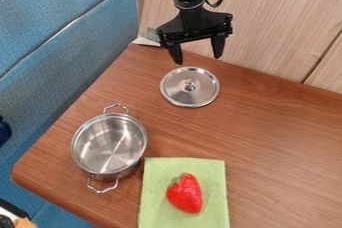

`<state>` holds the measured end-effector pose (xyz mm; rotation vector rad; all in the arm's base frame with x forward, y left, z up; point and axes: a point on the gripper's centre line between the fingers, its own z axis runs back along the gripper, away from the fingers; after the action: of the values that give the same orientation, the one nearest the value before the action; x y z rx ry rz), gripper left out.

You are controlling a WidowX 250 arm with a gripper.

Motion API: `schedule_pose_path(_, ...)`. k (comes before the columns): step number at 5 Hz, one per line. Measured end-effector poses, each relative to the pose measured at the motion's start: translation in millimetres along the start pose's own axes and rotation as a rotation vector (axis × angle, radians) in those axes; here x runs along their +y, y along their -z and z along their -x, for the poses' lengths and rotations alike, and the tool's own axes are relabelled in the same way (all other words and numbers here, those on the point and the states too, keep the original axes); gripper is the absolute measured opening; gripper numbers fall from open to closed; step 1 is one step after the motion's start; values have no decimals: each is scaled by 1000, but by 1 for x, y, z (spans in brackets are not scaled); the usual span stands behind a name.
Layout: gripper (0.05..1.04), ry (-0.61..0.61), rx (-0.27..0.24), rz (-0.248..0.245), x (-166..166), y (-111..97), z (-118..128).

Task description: Move the silver pot to the upper middle of the table

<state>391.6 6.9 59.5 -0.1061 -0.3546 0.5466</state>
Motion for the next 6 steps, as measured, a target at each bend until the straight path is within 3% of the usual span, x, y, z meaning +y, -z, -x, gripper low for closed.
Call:
schedule_pose_path(1,1000,-7,36,-24,5,11,8)
schedule_pose_path(2,1000,-67,81,-98,23,6,27)
schedule_pose_path(4,1000,-75,56,-191,37,-31,72)
schedule_pose_path(6,1000,-29,68,-302,71,-31,119)
